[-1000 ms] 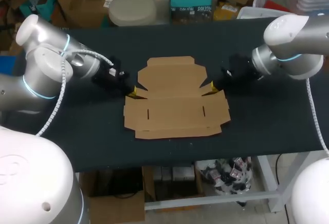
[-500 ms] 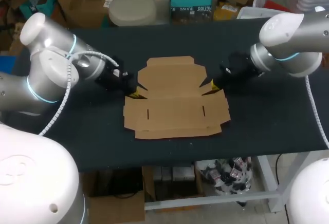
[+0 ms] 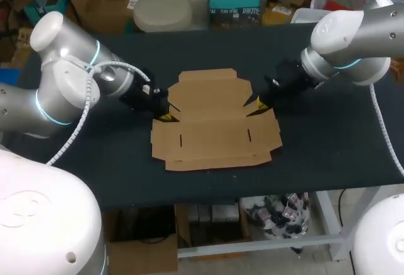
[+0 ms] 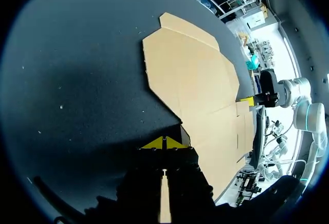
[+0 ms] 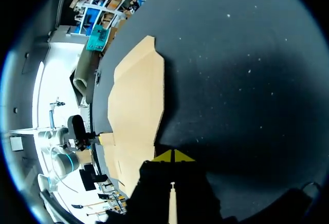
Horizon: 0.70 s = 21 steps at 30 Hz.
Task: Assemble the packaging by folding the flat box into shape, placing the metal phone stand inside, and closing the box properly
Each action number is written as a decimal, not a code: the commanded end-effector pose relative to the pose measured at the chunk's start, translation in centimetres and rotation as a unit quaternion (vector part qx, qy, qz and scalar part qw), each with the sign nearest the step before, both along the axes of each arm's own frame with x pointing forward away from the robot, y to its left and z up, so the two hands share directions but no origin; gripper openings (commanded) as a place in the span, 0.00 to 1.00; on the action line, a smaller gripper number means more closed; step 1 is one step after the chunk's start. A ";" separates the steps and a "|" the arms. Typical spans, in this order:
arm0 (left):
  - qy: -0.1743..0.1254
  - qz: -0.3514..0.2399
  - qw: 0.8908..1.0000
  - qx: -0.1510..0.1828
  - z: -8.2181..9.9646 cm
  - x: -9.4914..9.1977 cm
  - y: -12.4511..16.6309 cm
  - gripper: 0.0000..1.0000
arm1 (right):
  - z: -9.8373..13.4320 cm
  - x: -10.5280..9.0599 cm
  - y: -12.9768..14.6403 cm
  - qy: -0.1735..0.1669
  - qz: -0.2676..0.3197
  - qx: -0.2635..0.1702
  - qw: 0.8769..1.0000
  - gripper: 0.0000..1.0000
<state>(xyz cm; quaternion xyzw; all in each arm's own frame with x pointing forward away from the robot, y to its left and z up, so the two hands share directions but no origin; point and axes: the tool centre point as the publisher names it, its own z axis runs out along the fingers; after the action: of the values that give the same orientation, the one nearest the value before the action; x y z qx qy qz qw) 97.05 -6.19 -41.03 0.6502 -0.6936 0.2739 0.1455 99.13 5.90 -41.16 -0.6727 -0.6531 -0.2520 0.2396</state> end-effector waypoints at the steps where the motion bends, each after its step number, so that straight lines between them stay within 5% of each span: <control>1: 0.004 0.002 1.000 0.012 0.2 0.1 -0.3 0.00 | 0.3 0.6 0.2 0.010 0.007 -0.006 1.000 0.00; 21: 0.006 0.007 1.000 0.026 0.5 -0.6 -0.3 0.00 | 0.5 -0.2 0.2 0.007 0.035 -0.019 0.999 0.00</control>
<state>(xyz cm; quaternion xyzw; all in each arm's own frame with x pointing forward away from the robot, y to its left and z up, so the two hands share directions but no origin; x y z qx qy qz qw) 96.73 -6.14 -41.21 0.6570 -0.6937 0.2613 0.1374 98.87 5.85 -41.09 -0.6558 -0.6774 -0.2307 0.2405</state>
